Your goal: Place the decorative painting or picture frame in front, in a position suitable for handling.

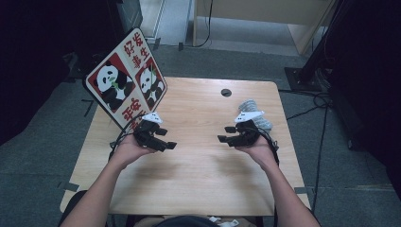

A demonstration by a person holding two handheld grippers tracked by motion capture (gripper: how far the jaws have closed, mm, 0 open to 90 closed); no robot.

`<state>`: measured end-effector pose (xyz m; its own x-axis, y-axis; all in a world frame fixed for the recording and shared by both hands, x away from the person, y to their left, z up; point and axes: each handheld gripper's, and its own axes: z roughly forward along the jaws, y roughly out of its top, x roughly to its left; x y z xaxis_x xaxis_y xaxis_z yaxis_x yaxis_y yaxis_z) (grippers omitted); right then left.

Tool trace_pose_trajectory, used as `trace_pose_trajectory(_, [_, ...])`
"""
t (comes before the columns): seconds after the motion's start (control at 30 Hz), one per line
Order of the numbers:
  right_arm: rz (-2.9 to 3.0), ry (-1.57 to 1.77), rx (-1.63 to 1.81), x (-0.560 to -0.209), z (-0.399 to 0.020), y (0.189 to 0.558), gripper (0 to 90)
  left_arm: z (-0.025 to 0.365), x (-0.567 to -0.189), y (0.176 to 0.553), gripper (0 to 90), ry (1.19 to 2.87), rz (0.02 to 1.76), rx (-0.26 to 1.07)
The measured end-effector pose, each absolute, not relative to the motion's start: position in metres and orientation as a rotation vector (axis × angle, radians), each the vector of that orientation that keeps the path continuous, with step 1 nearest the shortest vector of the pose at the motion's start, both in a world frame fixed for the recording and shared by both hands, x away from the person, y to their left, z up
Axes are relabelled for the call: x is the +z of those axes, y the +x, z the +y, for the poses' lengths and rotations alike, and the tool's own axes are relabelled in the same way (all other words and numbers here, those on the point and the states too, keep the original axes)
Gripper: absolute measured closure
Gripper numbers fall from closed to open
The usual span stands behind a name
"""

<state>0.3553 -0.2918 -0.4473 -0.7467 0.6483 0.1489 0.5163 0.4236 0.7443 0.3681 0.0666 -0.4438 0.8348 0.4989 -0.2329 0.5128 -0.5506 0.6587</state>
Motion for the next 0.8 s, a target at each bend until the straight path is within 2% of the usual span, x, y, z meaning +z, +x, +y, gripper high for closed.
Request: trace_pose_trajectory(0.8, [2.577,1.004,1.17,-0.446,-0.285,0.363,42.6,0.091,-0.431,0.356,28.3,2.189,0.782,-0.007])
